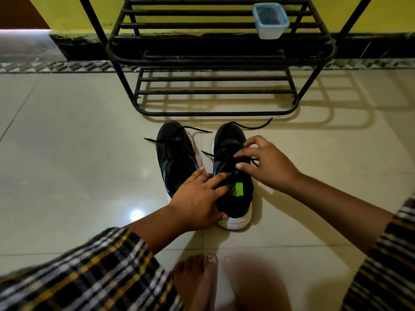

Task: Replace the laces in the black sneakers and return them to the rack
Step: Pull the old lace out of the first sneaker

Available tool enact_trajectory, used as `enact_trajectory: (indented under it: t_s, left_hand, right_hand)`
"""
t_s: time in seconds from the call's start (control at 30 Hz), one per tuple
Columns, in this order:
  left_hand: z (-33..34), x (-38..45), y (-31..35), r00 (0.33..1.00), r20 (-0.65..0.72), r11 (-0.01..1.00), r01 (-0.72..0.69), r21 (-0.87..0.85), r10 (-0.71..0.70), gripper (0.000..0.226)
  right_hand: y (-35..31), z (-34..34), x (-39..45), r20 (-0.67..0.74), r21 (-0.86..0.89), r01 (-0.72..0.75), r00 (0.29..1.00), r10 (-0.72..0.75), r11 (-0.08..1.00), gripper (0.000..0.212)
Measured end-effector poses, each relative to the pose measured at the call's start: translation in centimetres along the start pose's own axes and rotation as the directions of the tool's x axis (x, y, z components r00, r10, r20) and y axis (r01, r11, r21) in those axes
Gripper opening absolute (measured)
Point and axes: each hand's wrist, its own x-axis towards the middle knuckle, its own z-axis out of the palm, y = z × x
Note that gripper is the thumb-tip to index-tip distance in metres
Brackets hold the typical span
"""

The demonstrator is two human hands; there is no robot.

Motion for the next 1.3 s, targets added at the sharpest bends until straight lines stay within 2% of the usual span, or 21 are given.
enact_trajectory:
  t_s: [0.07,0.23,0.5,0.63,0.73,0.87,0.97,1.0,1.03,1.07,1.1,1.13,1.17,1.23,1.3]
  left_hand:
    - [0.1,-0.2,0.1,1.0,0.005,1.0,-0.004,0.014,0.004,0.061]
    - [0.0,-0.7,0.2,1.0,0.004,0.999,-0.017,0.028,0.017,0.06]
    - [0.0,-0.7,0.3,0.999,0.0,0.999,-0.033,0.039,0.033,0.059]
    - [0.2,-1.1,0.4,0.998,-0.019,0.998,-0.052,0.042,0.053,0.056]
    - [0.3,-1.2,0.6,0.998,0.01,0.996,-0.066,0.058,0.065,0.053]
    - [0.1,-1.1,0.6,0.997,0.002,0.996,-0.081,0.032,0.081,0.052]
    - [0.2,-1.2,0.6,0.997,0.008,0.997,-0.076,0.019,0.076,0.052]
    - [0.2,-1.1,0.5,0.997,0.011,0.997,-0.077,0.02,0.077,0.051]
    - [0.0,-1.1,0.6,0.997,0.025,0.997,-0.077,0.015,0.077,0.051]
    - [0.0,-1.1,0.6,0.997,0.031,0.997,-0.077,0.014,0.077,0.052]
    - [0.1,-1.0,0.6,0.997,0.028,0.997,-0.075,0.019,0.074,0.053]
    - [0.1,-1.0,0.6,0.997,0.035,0.998,-0.065,0.023,0.064,0.054]
    - [0.2,-1.0,0.7,0.998,0.043,0.998,-0.057,0.023,0.056,0.055]
    - [0.1,-1.0,0.8,0.997,0.066,0.999,-0.049,0.023,0.048,0.057]
    - [0.1,-0.9,0.8,0.996,0.083,0.999,-0.044,0.011,0.043,0.057]
  right_hand:
    - [-0.5,0.5,-0.4,0.007,-0.088,0.009,1.0,-0.008,0.996,0.024]
    - [-0.9,1.1,-1.2,-0.01,-0.045,0.044,0.999,-0.045,0.998,0.01]
    - [-0.4,0.8,-0.9,-0.051,0.203,0.075,0.997,-0.066,0.976,0.015]
    - [0.4,0.1,-0.5,-0.124,0.392,-0.008,0.99,0.061,0.92,0.021]
    - [1.1,-0.7,-0.4,-0.033,0.615,-0.183,0.966,0.257,0.767,0.025]
    - [2.3,-1.1,-0.3,0.122,0.834,-0.34,0.881,0.457,0.433,0.028]
    - [3.3,-0.9,-0.4,0.16,0.861,-0.372,0.846,0.509,0.346,0.028]
    - [3.4,-0.9,-0.4,0.16,0.855,-0.38,0.841,0.517,0.353,0.026]
    - [3.6,-0.8,-0.4,0.137,0.83,-0.382,0.846,0.515,0.407,0.023]
    - [3.8,-0.7,-0.5,0.083,0.753,-0.374,0.871,0.485,0.542,0.018]
    - [4.0,-0.7,-0.6,0.013,0.606,-0.341,0.908,0.42,0.719,0.012]
    - [4.0,-0.8,-0.7,-0.049,0.416,-0.277,0.944,0.326,0.866,0.016]
    - [3.8,-0.7,-0.8,-0.093,0.259,-0.193,0.97,0.223,0.946,0.026]
    - [2.5,-0.8,-0.8,-0.152,0.131,-0.051,0.986,0.071,0.99,0.042]
    - [0.8,-0.7,-0.7,-0.216,0.044,0.074,0.974,-0.063,0.996,0.048]
